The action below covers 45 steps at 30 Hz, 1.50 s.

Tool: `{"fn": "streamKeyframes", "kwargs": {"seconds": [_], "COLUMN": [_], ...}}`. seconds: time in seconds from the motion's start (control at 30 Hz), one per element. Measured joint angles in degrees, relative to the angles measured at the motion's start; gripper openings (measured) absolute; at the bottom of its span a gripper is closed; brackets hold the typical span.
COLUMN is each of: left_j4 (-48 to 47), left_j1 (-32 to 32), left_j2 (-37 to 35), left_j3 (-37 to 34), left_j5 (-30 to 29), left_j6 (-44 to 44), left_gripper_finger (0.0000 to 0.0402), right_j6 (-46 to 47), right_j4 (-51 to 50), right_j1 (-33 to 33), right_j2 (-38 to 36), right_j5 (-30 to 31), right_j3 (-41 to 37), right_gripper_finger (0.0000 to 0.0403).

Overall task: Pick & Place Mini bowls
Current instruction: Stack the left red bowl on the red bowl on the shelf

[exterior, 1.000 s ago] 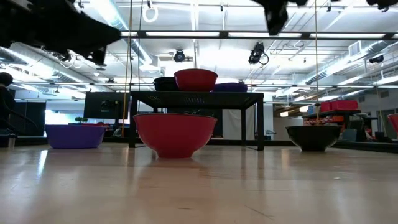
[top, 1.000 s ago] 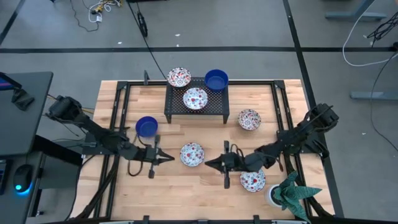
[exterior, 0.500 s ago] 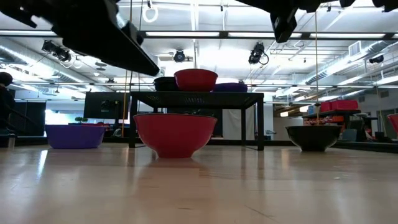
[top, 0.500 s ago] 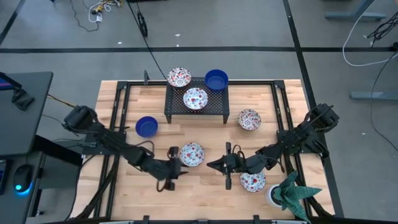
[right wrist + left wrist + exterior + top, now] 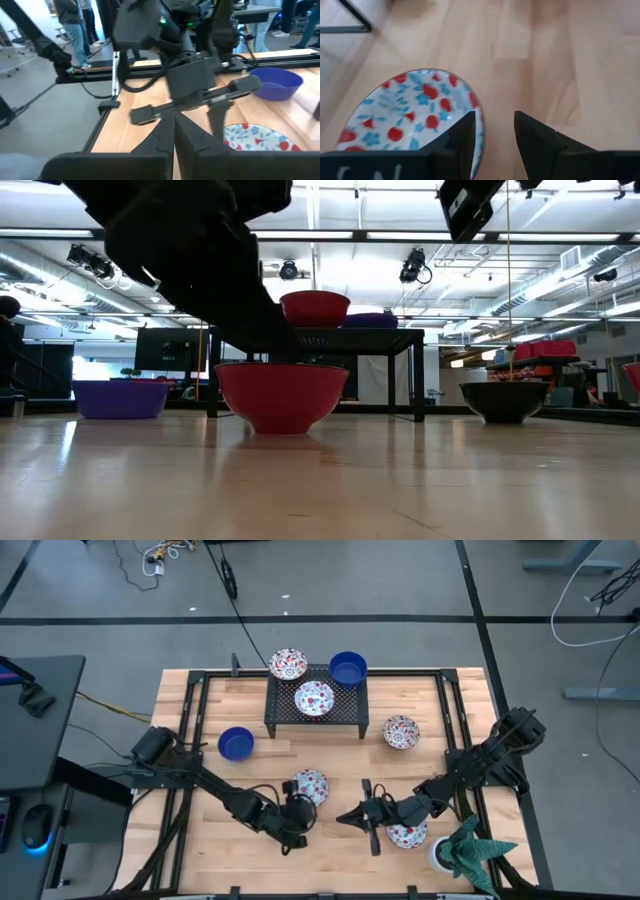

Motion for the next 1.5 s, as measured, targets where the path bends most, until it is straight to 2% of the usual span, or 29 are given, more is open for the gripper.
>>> {"fn": "streamKeyframes", "kwargs": {"seconds": [0.13, 0.47, 0.8, 1.03, 1.17, 1.5], "left_j4": [-0.01, -0.7, -7.05, -7.45, -7.42, -8.35], "left_j1": [0.03, 0.02, 0.03, 0.03, 0.03, 0.03], "left_j2": [0.25, 0.25, 0.25, 0.25, 0.25, 0.14], "left_j3": [0.0, 0.0, 0.0, 0.0, 0.0, 0.06], "left_j5": [-2.37, -1.12, -0.43, -0.56, -0.74, 0.35], "left_j6": [-3.37, -4.67, -7.78, -7.96, -7.67, -5.44], "left_gripper_finger": [0.0138, 0.0138, 0.0138, 0.0135, 0.0113, 0.002], "right_j6": [-0.79, -3.28, -3.92, -3.96, -2.8, -2.14], "right_j4": [-0.71, -1.14, -1.34, -1.34, -1.36, -1.39], "right_j1": [1.41, 3.08, 3.08, 3.08, 3.08, 3.1], "right_j2": [0.02, 0.02, 0.02, 0.02, 0.02, 0.02], "right_j5": [-0.01, -0.02, 0.0, -0.02, -0.01, -0.39], "right_j3": [0.0, 0.0, 0.0, 0.0, 0.0, 0.0], "right_gripper_finger": [0.0015, 0.0016, 0.0016, 0.0016, 0.0016, 0.0016]}}
